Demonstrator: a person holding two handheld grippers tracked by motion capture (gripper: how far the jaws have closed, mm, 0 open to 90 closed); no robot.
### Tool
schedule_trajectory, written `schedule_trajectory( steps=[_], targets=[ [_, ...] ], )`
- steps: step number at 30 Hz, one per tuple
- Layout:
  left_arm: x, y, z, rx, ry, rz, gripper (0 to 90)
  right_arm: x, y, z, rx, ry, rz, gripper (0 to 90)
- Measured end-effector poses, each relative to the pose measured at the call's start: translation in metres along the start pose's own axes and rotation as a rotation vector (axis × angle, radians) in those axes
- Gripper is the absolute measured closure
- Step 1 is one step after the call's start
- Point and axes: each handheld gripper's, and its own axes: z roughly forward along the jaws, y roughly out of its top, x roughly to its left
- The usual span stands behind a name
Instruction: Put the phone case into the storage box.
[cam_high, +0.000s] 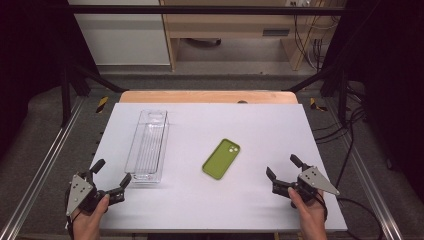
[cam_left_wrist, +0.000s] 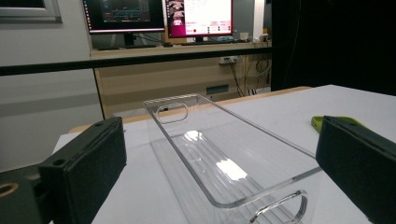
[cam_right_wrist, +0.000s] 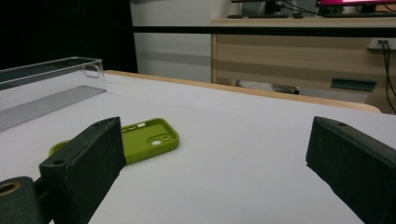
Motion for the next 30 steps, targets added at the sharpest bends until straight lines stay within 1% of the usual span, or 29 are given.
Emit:
schedule_trajectory(
  steps=[2,4,7,9,10,12,13,16,17,21,25,27,29,30],
  targets=[
    [0.000,0.000,-0.001,-0.004,0.006,-0.012,1.2,-0.001,-0.001,-0.002,0.019,-0.021,0.000,4.3],
    [0.000,0.000,-0.001,-0.001,0.009,-0.015,1.1,-0.002,-0.003,-0.003,0.035,-0.021,0.014,4.9],
    [0.000,0.000,0.000,0.001,0.012,-0.015,1.1,-0.003,-0.001,-0.004,0.057,-0.021,0.054,6.3],
    [0.000,0.000,0.001,0.002,0.014,-0.017,1.1,-0.004,-0.001,-0.004,0.065,-0.020,0.066,6.3],
    [-0.001,0.000,0.001,0.002,0.012,-0.017,1.2,-0.003,0.000,-0.004,0.077,-0.015,0.070,6.1],
    [-0.002,0.000,0.001,0.005,0.007,-0.013,1.1,-0.002,0.002,-0.004,0.131,0.005,0.067,5.0],
    [-0.003,-0.001,0.001,0.008,0.005,-0.012,1.1,-0.001,0.003,-0.004,0.148,0.010,0.066,4.9],
    [-0.003,-0.001,0.001,0.013,0.002,-0.019,1.1,0.001,0.005,-0.003,0.184,0.020,0.066,5.1],
    [-0.003,-0.001,0.000,0.007,0.000,-0.020,1.2,0.002,0.005,-0.002,0.193,0.019,0.063,5.1],
    [-0.003,0.001,0.002,0.000,-0.003,-0.021,1.2,0.003,0.008,-0.002,0.202,0.023,0.044,5.4],
    [-0.003,0.000,0.002,0.006,0.000,-0.030,1.2,0.003,0.007,-0.001,0.218,0.023,0.046,5.9],
    [-0.004,0.000,0.002,0.002,-0.001,-0.025,1.2,0.004,0.008,0.001,0.235,0.021,0.048,5.9],
    [-0.004,0.000,0.002,0.010,-0.003,-0.014,1.2,0.006,0.012,0.004,0.239,0.026,0.034,6.9],
    [-0.003,0.000,0.001,0.009,-0.001,-0.016,1.2,0.008,0.015,0.006,0.241,0.028,0.029,7.5]
  ],
)
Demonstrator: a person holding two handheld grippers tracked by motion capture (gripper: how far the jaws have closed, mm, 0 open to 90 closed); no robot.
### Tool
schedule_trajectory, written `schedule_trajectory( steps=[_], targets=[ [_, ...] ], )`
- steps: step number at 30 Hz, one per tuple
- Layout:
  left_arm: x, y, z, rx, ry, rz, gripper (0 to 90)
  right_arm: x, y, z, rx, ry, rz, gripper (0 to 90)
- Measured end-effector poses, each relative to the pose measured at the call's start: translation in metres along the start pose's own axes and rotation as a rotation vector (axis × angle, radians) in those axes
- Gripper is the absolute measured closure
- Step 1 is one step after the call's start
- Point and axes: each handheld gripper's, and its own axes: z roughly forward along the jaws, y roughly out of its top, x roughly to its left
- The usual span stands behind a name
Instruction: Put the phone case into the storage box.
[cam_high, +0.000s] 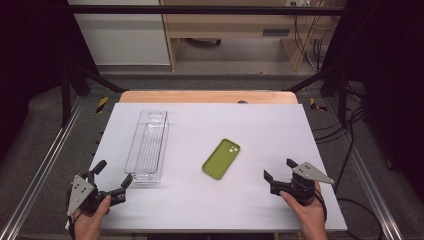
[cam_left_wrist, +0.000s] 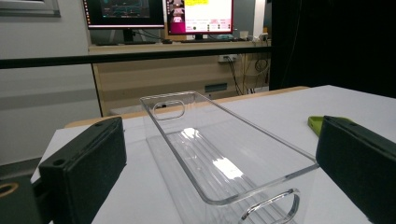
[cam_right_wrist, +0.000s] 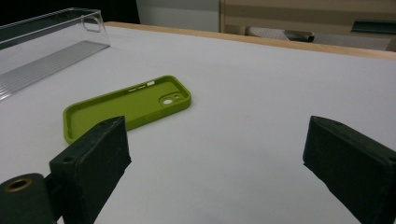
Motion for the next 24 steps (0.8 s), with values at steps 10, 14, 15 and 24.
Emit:
schedule_trajectory(
  steps=[10,14,15,24],
  targets=[
    [0.000,-0.001,0.000,0.004,0.000,-0.002,1.2,0.003,0.032,0.025,0.133,0.034,-0.040,10.6],
    [0.001,-0.001,-0.001,-0.001,0.008,-0.006,1.2,0.002,0.048,0.034,0.173,0.033,-0.063,12.2],
    [0.002,-0.001,-0.001,0.003,0.015,0.002,1.2,-0.001,0.059,0.041,0.197,0.041,-0.069,13.2],
    [0.006,-0.001,-0.001,-0.003,0.023,-0.026,1.2,-0.010,0.084,0.077,0.307,0.024,-0.110,15.1]
  ],
)
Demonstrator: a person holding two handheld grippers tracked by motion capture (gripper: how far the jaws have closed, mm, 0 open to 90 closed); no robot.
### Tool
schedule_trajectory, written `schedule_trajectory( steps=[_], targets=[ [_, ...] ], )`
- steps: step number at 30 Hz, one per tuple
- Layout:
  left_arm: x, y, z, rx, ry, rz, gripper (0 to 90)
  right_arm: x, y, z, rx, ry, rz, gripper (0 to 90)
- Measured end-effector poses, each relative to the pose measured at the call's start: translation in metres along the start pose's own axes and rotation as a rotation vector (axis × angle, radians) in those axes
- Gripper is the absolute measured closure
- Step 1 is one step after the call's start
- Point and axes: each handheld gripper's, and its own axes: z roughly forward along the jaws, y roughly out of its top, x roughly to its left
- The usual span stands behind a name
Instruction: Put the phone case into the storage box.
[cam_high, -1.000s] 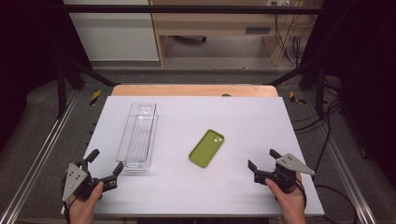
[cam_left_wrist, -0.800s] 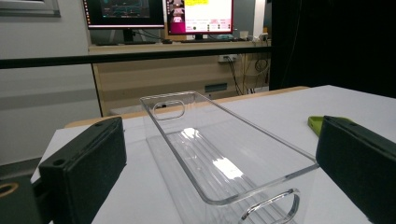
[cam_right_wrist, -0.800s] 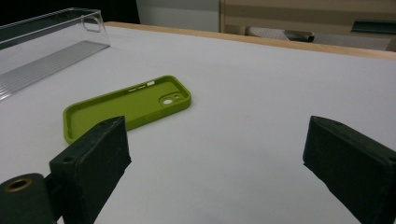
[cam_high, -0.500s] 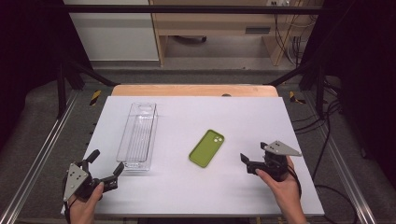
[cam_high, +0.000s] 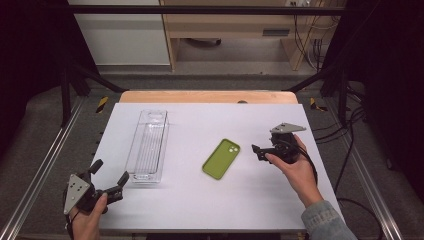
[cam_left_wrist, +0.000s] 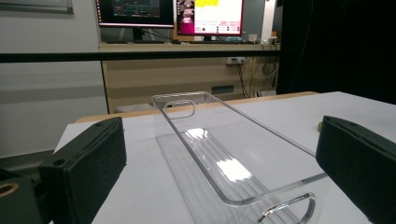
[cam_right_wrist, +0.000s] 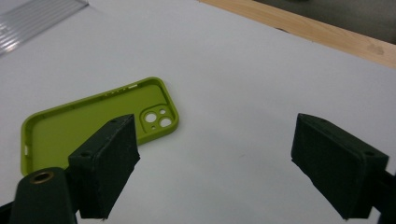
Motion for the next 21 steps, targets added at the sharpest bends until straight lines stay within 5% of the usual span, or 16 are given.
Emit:
schedule_trajectory(
  steps=[11,21],
  targets=[
    [-0.004,-0.001,0.003,0.006,-0.024,0.017,1.2,0.007,0.018,0.033,0.124,0.031,-0.058,15.5],
    [-0.008,0.000,0.007,0.014,-0.029,0.039,1.2,0.004,0.017,0.059,0.145,0.072,0.002,24.3]
  ],
)
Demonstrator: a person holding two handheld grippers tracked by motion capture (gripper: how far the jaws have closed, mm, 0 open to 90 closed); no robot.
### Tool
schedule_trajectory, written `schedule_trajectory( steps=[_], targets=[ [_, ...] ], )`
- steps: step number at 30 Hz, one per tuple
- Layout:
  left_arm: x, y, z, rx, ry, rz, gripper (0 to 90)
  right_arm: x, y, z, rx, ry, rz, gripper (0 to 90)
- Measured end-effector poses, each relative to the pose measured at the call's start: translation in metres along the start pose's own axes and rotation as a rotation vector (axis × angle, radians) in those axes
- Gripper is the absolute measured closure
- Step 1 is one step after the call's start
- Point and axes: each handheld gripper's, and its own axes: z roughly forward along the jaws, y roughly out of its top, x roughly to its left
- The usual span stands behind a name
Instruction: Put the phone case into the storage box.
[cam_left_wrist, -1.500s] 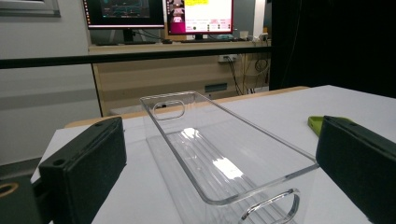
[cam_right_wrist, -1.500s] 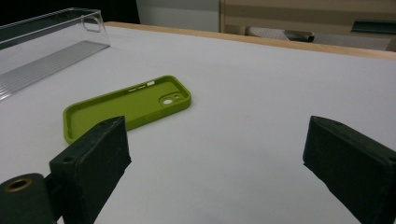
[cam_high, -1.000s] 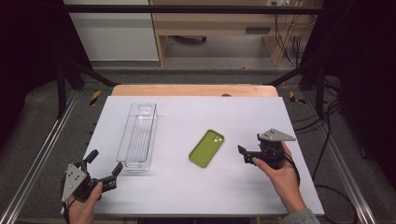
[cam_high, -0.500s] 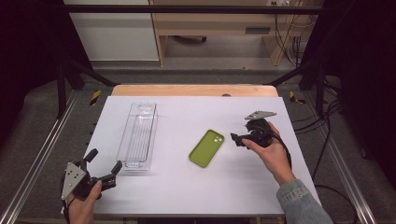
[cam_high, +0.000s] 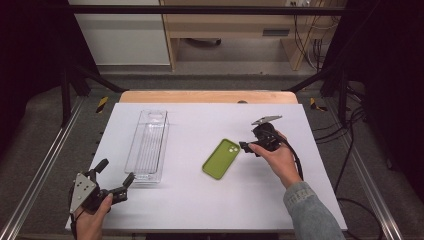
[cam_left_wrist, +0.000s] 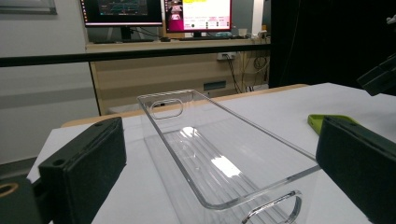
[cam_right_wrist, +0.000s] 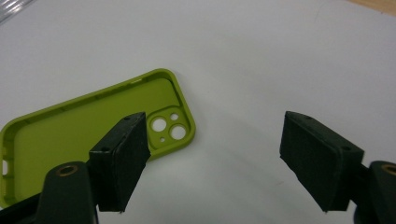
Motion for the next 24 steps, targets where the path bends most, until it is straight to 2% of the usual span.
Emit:
schedule_trajectory(
  steps=[2,9,20,24],
  targets=[
    [-0.001,0.000,0.001,0.005,-0.006,0.001,1.2,-0.001,0.000,0.004,0.014,0.003,0.004,26.1],
    [-0.001,-0.001,0.000,0.004,-0.011,0.001,1.2,-0.002,0.000,0.010,-0.011,0.020,0.025,34.3],
    [-0.005,-0.001,0.003,0.015,-0.025,0.015,1.1,0.011,0.000,0.030,0.005,0.040,-0.010,53.0],
    [-0.005,-0.001,0.003,0.015,-0.023,0.016,1.1,0.012,-0.001,0.037,0.022,0.028,-0.027,59.0]
  ],
)
